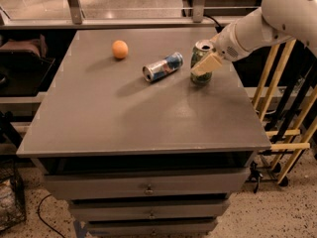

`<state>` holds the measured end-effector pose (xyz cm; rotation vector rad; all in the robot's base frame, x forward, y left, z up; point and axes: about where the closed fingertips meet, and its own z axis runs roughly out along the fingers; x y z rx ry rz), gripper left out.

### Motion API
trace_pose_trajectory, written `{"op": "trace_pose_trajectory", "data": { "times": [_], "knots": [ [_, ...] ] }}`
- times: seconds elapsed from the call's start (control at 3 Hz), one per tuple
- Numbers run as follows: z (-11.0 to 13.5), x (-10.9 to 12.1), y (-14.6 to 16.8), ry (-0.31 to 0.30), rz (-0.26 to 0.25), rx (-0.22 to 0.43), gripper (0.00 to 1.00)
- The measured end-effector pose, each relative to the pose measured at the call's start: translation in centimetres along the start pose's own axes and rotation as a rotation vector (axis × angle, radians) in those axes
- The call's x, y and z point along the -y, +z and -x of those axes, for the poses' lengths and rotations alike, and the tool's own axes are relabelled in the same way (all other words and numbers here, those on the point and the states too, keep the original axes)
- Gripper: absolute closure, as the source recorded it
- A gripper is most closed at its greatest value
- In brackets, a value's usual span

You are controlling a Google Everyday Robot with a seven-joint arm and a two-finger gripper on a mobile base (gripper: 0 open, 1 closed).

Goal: Pick green can

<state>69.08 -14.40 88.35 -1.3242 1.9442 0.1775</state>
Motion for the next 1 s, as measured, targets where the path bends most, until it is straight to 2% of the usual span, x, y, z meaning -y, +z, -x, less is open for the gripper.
{"op": "trace_pose_trajectory", "data": {
  "times": [0.33,0.67,1.0],
  "knots": [
    [1.2,-0.4,-1.2,-0.017,-0.025,0.041,0.85],
    [2.9,-1.3,-3.8,-0.046,-0.048,0.109,1.0],
    [3.6,-2.2,-4.9,-0.058,-0.034,0.15,1.0]
  ]
}}
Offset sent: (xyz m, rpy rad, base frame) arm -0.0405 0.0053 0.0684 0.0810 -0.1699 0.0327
